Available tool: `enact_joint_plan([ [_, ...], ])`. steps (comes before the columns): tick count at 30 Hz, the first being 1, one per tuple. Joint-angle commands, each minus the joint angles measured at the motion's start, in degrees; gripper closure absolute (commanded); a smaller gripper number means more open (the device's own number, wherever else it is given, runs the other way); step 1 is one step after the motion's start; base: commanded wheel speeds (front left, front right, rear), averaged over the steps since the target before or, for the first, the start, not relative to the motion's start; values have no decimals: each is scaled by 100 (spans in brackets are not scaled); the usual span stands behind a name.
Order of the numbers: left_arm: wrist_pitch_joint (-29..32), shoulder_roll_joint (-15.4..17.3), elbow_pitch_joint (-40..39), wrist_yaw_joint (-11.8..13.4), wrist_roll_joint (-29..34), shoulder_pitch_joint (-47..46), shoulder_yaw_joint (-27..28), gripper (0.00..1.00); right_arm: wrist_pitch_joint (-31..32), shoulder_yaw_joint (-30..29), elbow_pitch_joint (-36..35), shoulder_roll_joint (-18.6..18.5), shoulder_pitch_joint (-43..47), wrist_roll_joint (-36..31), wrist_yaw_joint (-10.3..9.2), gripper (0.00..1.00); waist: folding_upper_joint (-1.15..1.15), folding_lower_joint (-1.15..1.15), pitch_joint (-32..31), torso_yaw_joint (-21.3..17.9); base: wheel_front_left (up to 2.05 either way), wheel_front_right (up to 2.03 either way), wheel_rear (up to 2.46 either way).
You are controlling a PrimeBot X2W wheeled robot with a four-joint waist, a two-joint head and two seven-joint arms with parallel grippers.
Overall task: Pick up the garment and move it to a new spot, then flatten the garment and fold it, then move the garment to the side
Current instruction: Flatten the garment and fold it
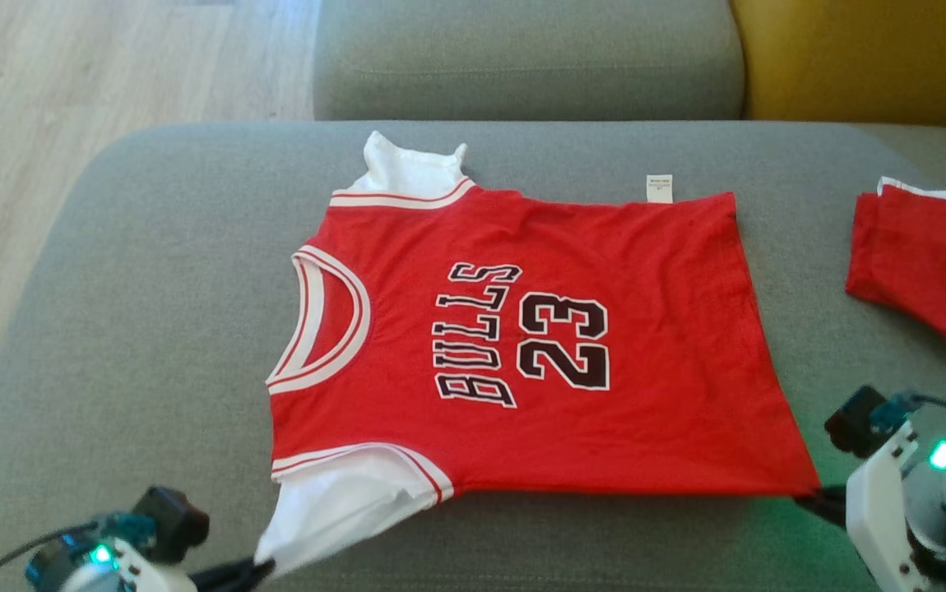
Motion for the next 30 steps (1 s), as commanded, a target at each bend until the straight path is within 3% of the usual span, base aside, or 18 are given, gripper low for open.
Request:
enact_joint_plan([
  [1, -73, 323, -142, 76, 111, -408, 316, 100, -124, -90, -33, -262, -144, 37, -5, 100, 0, 1, 50, -27, 0, 0, 0],
  [8, -416, 142, -159, 291, 460, -930, 607, 100, -514, -175, 206, 3, -786, 19, -5, 100, 0, 1, 378, -101, 0, 0, 0],
  [16, -695, -22, 184, 277, 751, -1701, 900, 100, -664, -162, 631, 314, -1458, -96, -5, 100, 0, 1, 719, -233, 0, 0, 0],
  [30, -888, -883, 1616, 340, 1452, -3168, 887, 100, -1064, -118, 1596, 982, -2116, -177, -5, 100, 0, 1, 1408, -383, 0, 0, 0],
])
